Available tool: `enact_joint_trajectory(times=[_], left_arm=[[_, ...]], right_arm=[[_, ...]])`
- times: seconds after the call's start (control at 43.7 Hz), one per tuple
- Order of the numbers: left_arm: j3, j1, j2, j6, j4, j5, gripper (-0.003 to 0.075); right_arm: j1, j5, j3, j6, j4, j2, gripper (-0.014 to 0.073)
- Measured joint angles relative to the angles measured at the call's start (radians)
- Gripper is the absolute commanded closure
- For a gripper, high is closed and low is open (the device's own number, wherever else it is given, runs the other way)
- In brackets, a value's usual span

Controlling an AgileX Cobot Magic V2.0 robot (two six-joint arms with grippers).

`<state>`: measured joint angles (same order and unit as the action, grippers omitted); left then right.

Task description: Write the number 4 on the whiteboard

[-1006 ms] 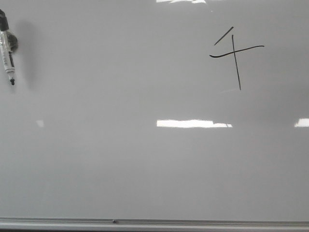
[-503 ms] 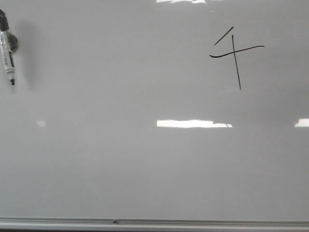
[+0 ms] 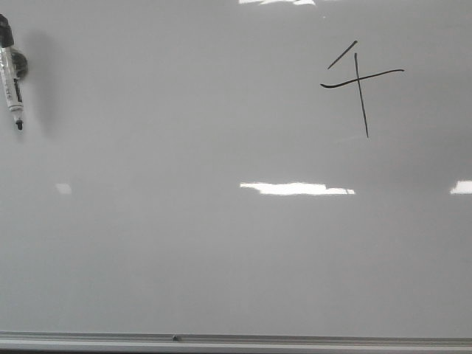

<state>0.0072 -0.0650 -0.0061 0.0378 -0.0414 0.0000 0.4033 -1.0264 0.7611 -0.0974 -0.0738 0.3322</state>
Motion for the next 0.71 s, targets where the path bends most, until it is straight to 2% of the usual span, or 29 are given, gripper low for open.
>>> enact_joint_trajectory(times=[0.526,0.595,0.709], left_arm=[[0.0,0.0,0.0,0.0,0.0,0.0,0.0741],[0.0,0.0,0.0,0.002,0.0,0.0,0.0741],[0.0,0.0,0.0,0.002,0.0,0.0,0.0741]], right_arm=[[-0.012,0.009,-0.02,0.0,-0.004,-0.026,0.0665],[-0.045,0.062,-0.063,0.0,-0.015,-0.068,0.0665],[-0.133,0.245,-0.212,0.0,-0.016,-0.161,0.0665]])
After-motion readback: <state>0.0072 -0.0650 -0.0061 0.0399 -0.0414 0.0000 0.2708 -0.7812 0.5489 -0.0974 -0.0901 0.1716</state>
